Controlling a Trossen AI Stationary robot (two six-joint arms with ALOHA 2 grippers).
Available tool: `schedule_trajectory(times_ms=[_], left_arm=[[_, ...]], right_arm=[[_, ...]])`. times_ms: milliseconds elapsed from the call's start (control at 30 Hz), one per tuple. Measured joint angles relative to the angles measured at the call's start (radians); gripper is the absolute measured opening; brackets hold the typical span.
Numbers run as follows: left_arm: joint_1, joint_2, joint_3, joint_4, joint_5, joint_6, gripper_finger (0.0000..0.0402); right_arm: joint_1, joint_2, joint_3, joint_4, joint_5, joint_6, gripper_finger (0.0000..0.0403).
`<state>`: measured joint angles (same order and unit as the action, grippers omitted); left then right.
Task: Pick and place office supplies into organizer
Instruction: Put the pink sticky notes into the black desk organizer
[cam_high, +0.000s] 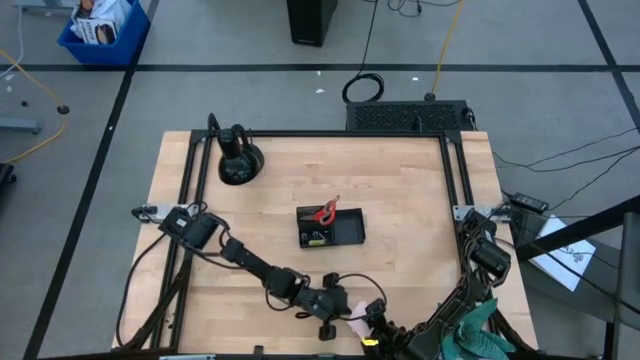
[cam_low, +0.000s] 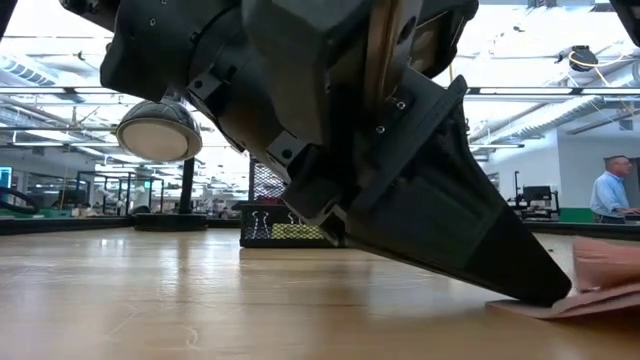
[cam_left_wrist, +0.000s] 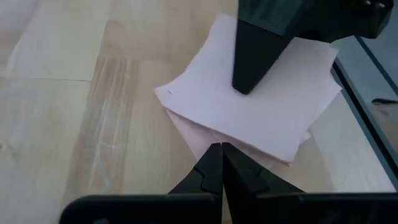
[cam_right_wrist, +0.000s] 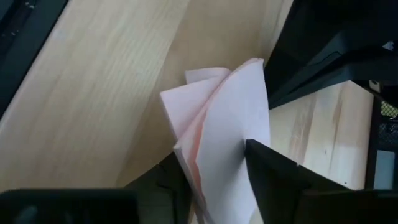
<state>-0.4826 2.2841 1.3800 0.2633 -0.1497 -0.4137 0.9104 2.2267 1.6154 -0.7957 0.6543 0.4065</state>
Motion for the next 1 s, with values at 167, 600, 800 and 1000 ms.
schedule_trajectory(times_ms=[167, 600, 800, 1000], left_arm=[[0.003, -0.001, 0.000, -0.005, 0.000, 0.038, 0.0011], [-0.074, -0.110, -0.004, -0.154, -0.071, 0.404, 0.0053], [-0.165, -0.109, -0.004, -0.098, -0.237, 0.680, 0.0107], [-0.187, -0.110, -0.004, -0.084, -0.377, 0.734, 0.0171]], right_arm=[[0.001, 0.001, -0.001, 0.009, -0.005, 0.000, 0.0083], [-0.009, -0.026, -0.003, -0.029, -0.033, 0.036, 0.0017], [-0.025, -0.056, -0.003, -0.049, -0.031, 0.069, 0.0009], [-0.041, -0.089, -0.002, -0.033, 0.009, 0.064, 0.0014]])
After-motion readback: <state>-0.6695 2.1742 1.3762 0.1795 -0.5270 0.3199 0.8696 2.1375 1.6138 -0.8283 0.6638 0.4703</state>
